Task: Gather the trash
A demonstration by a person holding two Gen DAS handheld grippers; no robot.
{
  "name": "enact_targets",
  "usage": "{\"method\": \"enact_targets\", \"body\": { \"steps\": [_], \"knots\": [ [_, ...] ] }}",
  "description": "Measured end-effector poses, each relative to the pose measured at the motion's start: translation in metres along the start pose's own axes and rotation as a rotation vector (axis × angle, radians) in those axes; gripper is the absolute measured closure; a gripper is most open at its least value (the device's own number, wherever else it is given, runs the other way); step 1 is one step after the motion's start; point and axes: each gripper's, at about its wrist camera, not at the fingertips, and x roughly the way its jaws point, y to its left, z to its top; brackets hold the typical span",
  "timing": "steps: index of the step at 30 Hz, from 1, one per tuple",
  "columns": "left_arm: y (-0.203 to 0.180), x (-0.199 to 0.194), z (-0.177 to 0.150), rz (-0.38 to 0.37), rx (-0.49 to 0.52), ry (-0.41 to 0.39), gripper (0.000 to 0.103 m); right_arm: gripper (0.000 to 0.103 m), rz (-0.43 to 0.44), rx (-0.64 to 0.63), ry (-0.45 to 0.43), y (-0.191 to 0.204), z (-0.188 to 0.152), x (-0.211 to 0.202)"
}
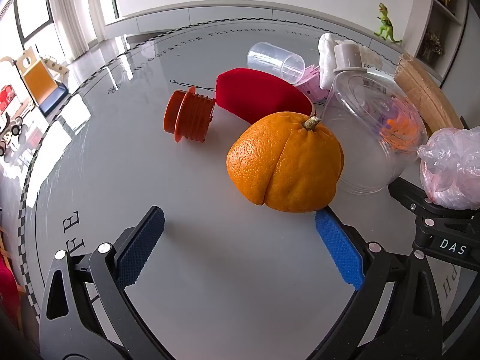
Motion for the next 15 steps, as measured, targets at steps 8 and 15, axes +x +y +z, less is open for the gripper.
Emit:
{"method": "enact_targets", "body": {
  "steps": [8,15],
  "knots": [
    [0.0000,-0.0008,-0.0001,0.000,0.000,-0.002,0.006,0.003,0.002,0.002,-0.007,-0.0001,-0.0001,-0.0003],
    [0.0000,-0.0001,0.0000,0.000,0.000,-0.001,0.006,0.003,0.002,0.002,-0.007,-0.0001,-0.0001,-0.0003]
  ]
}}
